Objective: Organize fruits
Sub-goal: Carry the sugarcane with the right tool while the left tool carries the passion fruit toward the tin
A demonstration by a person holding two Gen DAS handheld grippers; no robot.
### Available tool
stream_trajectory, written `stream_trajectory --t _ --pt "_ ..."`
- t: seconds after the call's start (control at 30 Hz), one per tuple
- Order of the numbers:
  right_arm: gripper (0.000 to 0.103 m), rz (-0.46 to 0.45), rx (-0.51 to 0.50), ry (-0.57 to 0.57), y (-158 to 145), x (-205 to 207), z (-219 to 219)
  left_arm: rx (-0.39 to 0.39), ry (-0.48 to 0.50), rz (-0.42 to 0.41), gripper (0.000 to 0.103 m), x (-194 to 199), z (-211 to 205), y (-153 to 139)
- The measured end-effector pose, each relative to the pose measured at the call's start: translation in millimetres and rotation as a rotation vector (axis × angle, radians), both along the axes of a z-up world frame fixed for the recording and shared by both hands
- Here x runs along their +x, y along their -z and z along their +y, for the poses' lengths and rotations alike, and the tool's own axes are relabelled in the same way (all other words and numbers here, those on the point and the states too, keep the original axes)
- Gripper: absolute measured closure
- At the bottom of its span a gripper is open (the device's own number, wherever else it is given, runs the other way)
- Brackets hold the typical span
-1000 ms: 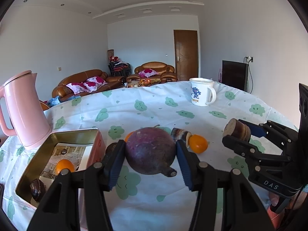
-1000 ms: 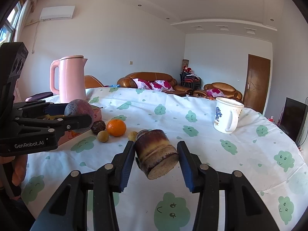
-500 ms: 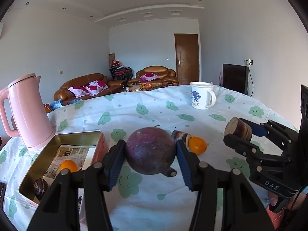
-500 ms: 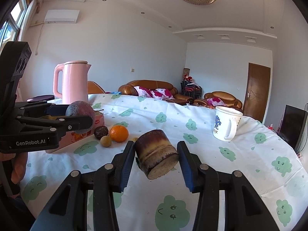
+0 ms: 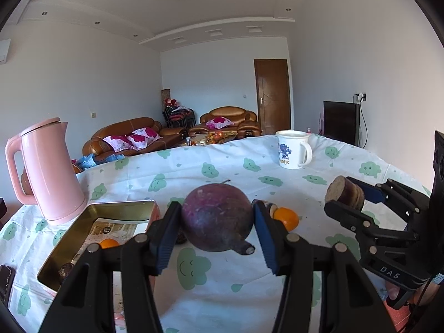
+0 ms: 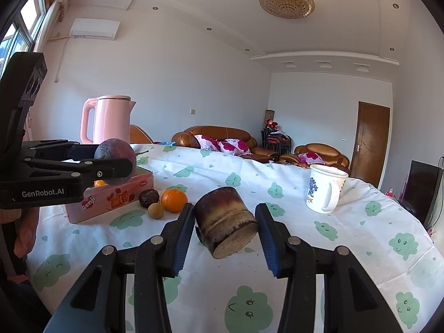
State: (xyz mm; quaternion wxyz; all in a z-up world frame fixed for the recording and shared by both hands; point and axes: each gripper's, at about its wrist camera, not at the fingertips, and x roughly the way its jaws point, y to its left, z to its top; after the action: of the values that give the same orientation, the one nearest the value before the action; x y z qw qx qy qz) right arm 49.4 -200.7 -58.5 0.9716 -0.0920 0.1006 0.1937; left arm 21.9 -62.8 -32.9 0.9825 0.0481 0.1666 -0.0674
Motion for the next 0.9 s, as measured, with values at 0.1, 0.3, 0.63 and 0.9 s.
stream_trajectory --t 0.1,0.3,0.63,0.9 --pt "0.056 -0.009 -0.004 -0.001 0 -2 1 0.000 -0.005 -0.010 0.049 -2 1 -1" --pt "0.056 -0.026 -0.008 -0.007 0 -4 2 0.004 -0.020 -0.034 0.049 -5 3 -4" --pt "0.056 -0.048 -0.016 -0.027 -7 -9 7 0.010 -0.048 -0.072 0.049 -11 10 -11" --pt "0.056 -0.074 -0.033 -0.053 -29 -10 17 -0.001 -0.070 -0.073 0.049 -11 18 -14"
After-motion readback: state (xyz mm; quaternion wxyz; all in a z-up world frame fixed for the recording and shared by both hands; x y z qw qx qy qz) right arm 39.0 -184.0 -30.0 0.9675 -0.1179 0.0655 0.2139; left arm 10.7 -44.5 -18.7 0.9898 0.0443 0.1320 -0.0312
